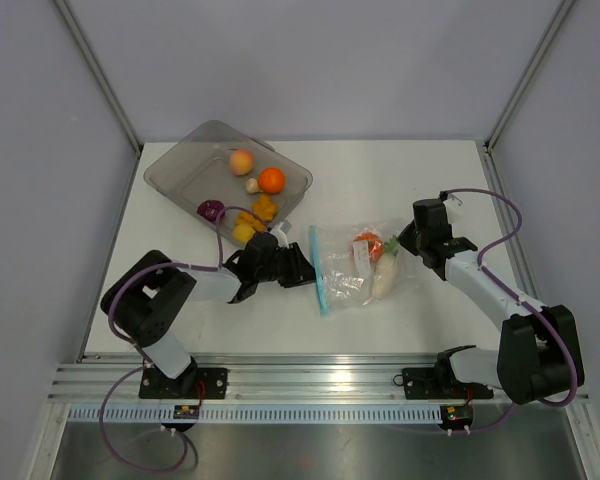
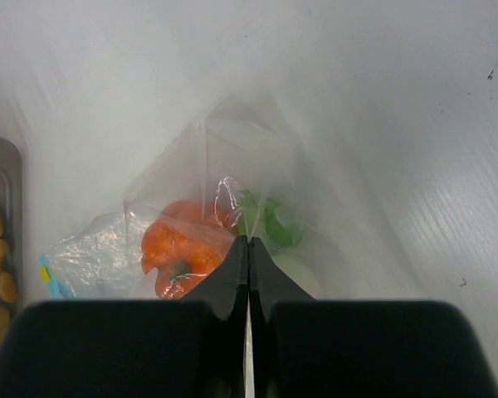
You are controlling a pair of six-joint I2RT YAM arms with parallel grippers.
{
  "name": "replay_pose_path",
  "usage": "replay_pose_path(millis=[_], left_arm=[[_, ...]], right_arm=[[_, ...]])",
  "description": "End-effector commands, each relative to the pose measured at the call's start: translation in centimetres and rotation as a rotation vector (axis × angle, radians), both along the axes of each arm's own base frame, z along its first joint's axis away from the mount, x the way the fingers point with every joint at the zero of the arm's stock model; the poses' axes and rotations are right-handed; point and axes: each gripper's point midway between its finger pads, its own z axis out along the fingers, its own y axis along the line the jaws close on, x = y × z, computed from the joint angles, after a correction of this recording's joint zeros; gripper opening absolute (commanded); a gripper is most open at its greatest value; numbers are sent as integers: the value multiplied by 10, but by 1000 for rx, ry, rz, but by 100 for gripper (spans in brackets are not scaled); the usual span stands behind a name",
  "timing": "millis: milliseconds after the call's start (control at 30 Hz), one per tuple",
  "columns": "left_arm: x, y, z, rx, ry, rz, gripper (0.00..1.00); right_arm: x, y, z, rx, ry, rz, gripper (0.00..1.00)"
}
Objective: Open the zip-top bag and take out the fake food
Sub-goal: Pick up the fake vegetable from the zipper food storage bag.
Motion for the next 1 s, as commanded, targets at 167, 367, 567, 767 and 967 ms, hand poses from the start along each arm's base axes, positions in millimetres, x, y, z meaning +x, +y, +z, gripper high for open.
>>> replay_pose_path(millis=[167,367,567,767,967], left_arm=[[-12,-43,8,-186,38,-97,34],[-13,-54,13,-182,14,-117,37],[-8,-67,21,-209,-1,-135,39],[12,-80,29,-195,-36,-126,45],[31,-81,39,-162,-124,-84,54]], right_arm=[[7,5,16,38,-59,11,0],[9,11,9,53,-39,35,0],[8,16,4,74,-22,52,0],[5,18,-1,86,-12,60,0],[5,26,-9,109,3,96,0]])
